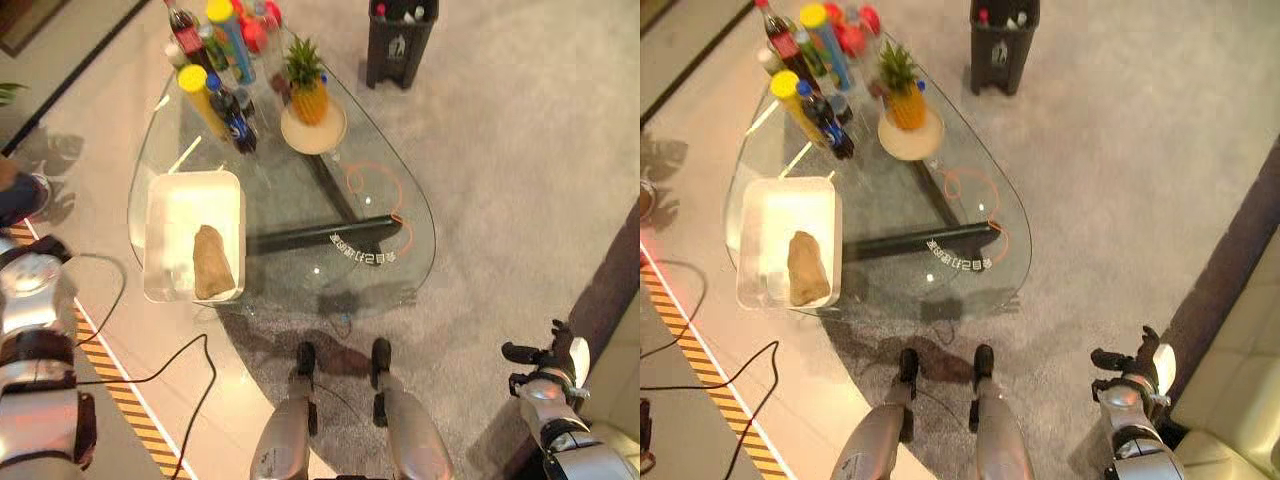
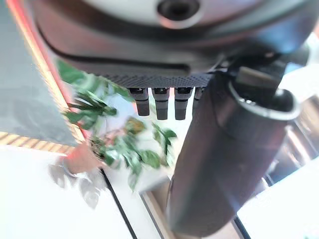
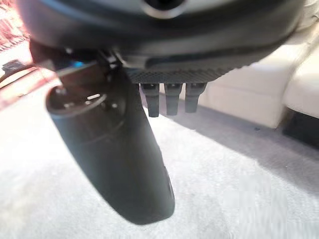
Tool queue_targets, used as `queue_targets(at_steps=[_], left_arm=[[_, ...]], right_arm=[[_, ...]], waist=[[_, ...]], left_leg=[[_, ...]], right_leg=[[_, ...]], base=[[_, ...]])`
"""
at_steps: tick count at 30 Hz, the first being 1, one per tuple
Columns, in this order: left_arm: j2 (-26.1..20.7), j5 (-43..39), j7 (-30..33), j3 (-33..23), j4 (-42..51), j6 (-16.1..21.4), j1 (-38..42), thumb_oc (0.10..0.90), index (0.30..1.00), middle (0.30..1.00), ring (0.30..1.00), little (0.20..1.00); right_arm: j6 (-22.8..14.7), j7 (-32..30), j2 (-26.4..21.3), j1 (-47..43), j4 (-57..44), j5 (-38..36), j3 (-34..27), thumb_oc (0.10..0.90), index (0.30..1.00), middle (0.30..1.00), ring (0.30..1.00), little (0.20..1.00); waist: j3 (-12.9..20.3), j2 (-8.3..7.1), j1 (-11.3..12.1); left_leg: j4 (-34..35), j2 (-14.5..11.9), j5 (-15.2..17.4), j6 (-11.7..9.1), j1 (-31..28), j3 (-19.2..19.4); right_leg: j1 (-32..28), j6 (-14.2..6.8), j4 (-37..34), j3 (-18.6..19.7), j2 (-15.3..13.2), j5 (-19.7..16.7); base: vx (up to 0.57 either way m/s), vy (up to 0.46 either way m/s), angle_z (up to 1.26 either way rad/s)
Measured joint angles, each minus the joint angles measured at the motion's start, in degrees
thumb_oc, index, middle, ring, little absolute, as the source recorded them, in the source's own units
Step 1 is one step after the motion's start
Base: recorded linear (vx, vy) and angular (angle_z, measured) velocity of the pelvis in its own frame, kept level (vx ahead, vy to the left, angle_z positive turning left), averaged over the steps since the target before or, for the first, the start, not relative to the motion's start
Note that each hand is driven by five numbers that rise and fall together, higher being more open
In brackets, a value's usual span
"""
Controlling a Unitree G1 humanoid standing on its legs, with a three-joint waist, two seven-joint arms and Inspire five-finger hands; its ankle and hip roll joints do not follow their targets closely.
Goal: Wipe the table with a cloth and put it in the basket.
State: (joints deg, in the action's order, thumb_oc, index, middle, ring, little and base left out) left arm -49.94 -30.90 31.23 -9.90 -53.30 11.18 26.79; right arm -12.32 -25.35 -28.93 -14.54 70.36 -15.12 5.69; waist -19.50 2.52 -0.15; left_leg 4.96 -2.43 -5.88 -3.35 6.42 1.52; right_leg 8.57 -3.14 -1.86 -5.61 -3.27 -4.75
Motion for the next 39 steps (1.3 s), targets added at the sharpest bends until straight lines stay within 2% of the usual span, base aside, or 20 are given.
queue_targets(at_steps=[3,5,7,12,13,16,17,21,23,26,32,39], left_arm=[[2.3,0.1,-4.2,-4.6,-0.9,-0.5,-7.2,0.8,0.9,0.9,0.9,0.9],[6.4,0.5,-6.3,-7.1,-2.2,-0.5,-12.6,0.8,0.9,0.9,0.9,0.9],[8.4,0.6,-8.3,-7.1,-3.7,-1.0,-16.0,0.8,0.9,0.9,0.9,0.9],[9.4,0.6,-14.7,-6.8,-9.4,-0.9,-21.3,0.8,0.9,0.9,0.9,0.9],[9.7,0.6,-15.1,-6.7,-9.7,-0.9,-21.6,0.8,0.9,0.9,0.9,0.9],[11.8,0.6,-21.5,-6.2,-11.2,-0.5,-24.1,0.8,0.9,0.9,0.9,0.9],[11.8,0.6,-21.5,-6.2,-11.2,-0.5,-24.1,0.8,0.9,0.9,0.9,0.9],[16.1,1.4,-27.9,-2.2,-14.1,-0.7,-26.2,0.8,0.9,0.9,0.9,0.9],[18.9,2.6,-32.3,1.6,-14.5,-1.8,-27.0,0.8,0.9,0.9,0.9,0.9],[23.1,3.2,-35.7,4.7,-16.0,-2.1,-27.1,0.8,0.9,0.9,0.9,0.9],[28.5,5.5,-39.4,10.0,-17.8,-3.6,-27.2,0.8,0.9,0.9,0.9,0.9],[31.7,10.8,-41.9,16.1,-19.2,-6.0,-27.2,0.8,0.9,0.9,0.9,0.9]], right_arm=[[0.6,2.3,0.2,2.6,0.5,2.0,-1.1,0.8,0.9,0.9,0.9,0.9],[0.7,3.2,0.9,3.8,0.8,3.6,-2.8,0.8,0.9,0.9,0.9,0.9],[0.7,3.7,1.6,5.3,1.0,4.9,-3.5,0.8,0.9,0.9,0.9,0.9],[1.9,4.6,2.4,8.3,1.4,7.1,-5.1,0.8,0.9,0.9,0.9,0.9],[2.0,4.8,2.4,8.6,1.6,7.2,-5.2,0.8,0.9,0.9,0.9,0.9],[4.0,6.6,2.4,10.9,3.5,7.8,-5.7,0.8,0.9,0.9,0.9,0.9],[4.0,6.6,2.4,10.9,3.5,7.8,-5.7,0.8,0.9,0.9,0.9,0.9],[5.8,9.0,2.5,13.5,5.0,7.9,-5.8,0.8,0.9,0.9,0.9,0.9],[7.2,10.4,2.5,14.0,6.0,8.0,-5.7,0.8,0.9,0.9,0.9,0.9],[7.6,11.3,3.2,14.1,7.0,8.5,-5.3,0.8,0.9,0.9,0.9,0.9],[10.9,14.5,6.6,13.4,8.1,8.5,-5.1,0.8,0.9,0.9,0.9,0.9],[15.8,21.8,9.4,13.0,10.7,8.7,-2.2,0.8,0.9,0.9,0.9,0.9]], waist=[[2.1,-0.28,0.3],[5.1,-0.29,0.8],[8.2,-1.09,1.6],[11.7,-2.97,2.5],[12.0,-3.12,2.7],[13.7,-2.81,3.2],[13.7,-2.81,3.2],[15.3,-1.18,3.0],[16.0,-0.33,2.9],[16.6,0.06,2.8],[16.9,-1.18,2.7],[16.8,-1.07,2.7]], left_leg=[[0.0,0.7,0.8,0.2,-3.6,-0.6],[0.0,1.0,1.9,0.2,-5.9,-0.6],[0.0,1.1,2.7,0.6,-6.7,-0.9],[0.0,1.2,2.9,0.6,-8.6,-1.2],[0.0,1.2,3.0,0.4,-8.6,-1.2],[0.3,1.2,3.2,0.3,-8.8,-1.3],[0.3,1.2,3.2,0.3,-8.8,-1.3],[0.4,1.1,3.4,0.6,-9.2,-1.2],[0.4,1.1,3.4,0.7,-9.3,-1.2],[0.1,1.1,3.0,0.7,-9.4,-1.1],[0.0,0.5,3.1,0.8,-9.6,-1.1],[0.3,0.4,3.8,1.0,-11.3,-0.8]], right_leg=[[-5.5,-0.3,-3.0,-0.4,-0.5,-0.4],[-7.7,-0.9,-3.0,-0.3,-0.7,0.2],[-8.7,-1.2,-3.1,-0.4,-0.9,1.2],[-10.7,-1.2,-3.4,-0.6,-1.0,1.8],[-10.7,-1.2,-3.4,-0.6,-1.0,1.8],[-11.0,-1.1,-3.4,-0.6,-1.1,2.1],[-11.0,-1.1,-3.4,-0.6,-1.1,2.1],[-11.2,-1.1,-3.4,-0.5,-1.6,2.1],[-11.3,-1.1,-3.4,-0.5,-1.7,2.1],[-11.4,-1.4,-3.4,-0.5,-1.3,1.9],[-11.5,-1.2,-3.4,-0.8,-0.8,2.0],[-12.9,-1.0,-3.4,-1.0,-1.0,2.6]], base=[[0.21,-0.024,0.16],[0.25,-0.019,0.03],[0.13,-0.019,0.04],[0.03,-0.014,0.04],[0.0,0.0,0.0],[0.0,0.0,0.0],[0.0,0.0,0.0],[0.0,0.0,0.0],[0.0,0.0,0.0],[0.0,0.0,0.0],[0.02,-0.009,0.0],[0.0,0.0,0.0]])
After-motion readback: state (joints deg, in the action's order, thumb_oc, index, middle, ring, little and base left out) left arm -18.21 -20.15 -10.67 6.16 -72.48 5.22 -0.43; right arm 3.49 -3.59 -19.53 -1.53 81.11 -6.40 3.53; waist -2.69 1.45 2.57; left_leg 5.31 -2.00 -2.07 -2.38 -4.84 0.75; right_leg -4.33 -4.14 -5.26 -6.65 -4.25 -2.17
